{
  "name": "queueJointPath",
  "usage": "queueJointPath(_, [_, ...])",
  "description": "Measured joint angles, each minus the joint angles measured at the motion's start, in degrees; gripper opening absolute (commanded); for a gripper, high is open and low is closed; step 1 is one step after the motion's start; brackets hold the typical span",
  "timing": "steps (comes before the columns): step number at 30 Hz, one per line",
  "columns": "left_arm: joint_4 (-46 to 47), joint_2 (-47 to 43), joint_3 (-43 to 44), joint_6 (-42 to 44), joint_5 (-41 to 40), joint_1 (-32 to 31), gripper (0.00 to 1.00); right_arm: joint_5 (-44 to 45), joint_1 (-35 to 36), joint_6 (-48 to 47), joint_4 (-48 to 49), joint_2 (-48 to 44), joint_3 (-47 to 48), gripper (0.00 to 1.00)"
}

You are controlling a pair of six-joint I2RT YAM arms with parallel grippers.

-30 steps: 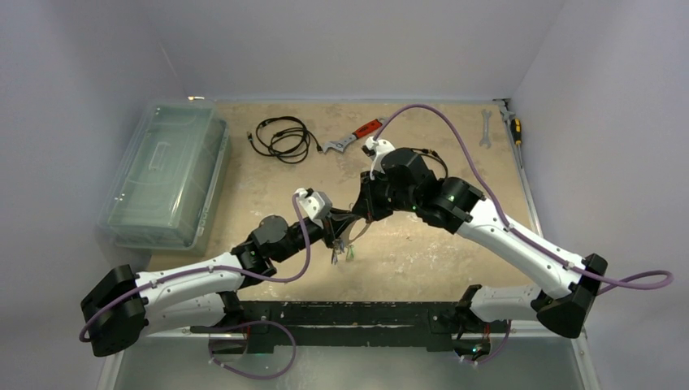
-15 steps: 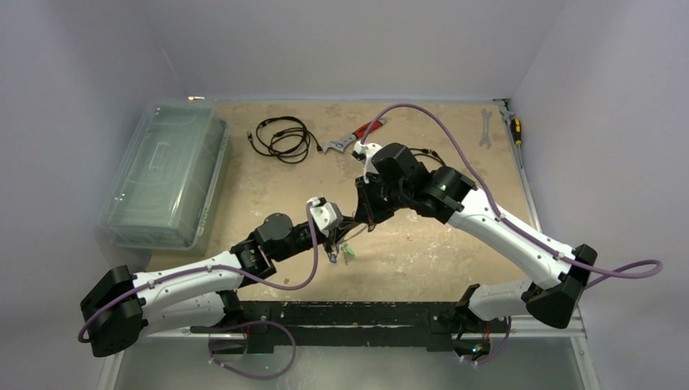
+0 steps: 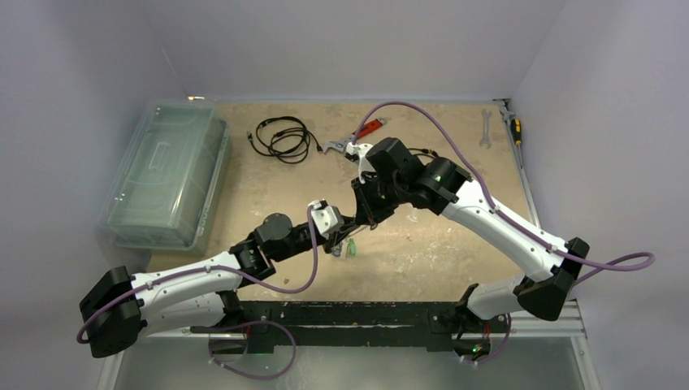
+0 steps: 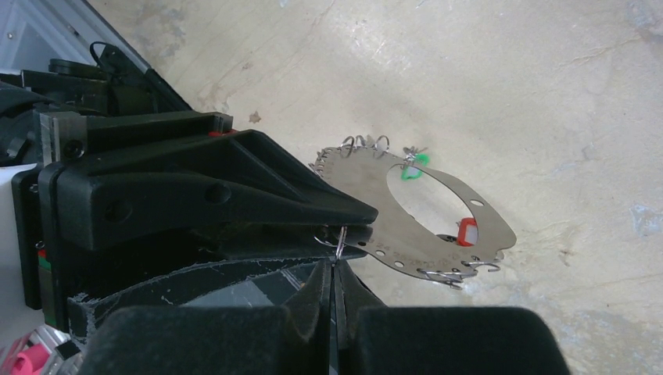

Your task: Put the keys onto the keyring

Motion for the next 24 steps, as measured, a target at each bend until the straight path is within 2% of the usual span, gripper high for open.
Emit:
queueJointPath(7, [-0.22,-0.33,0.00,1.38,0.24,-0.81,0.24,-1.07,-0.04,-0.46,-2.12,0.35,1.05,0.00])
queueJointPath(14, [-0.68,-1.27,-0.63,5.79,-2.01,-2.97,0.44,-2.56,-0.02,-0.39,-3.78,0.35,1.05,0.00])
queueJointPath(19, [-0.59,-3.45,-2.49,9.73,-3.67,-4.35,0.44,-3.45,0.02,-0.24,-4.83,0.35,1.05,0.00])
queueJointPath(24, [-0.83,-3.63,-2.60,13.20,-5.42,-5.68,0.36,-3.63,0.02,-0.20,-5.33,0.33,1.05,0.00])
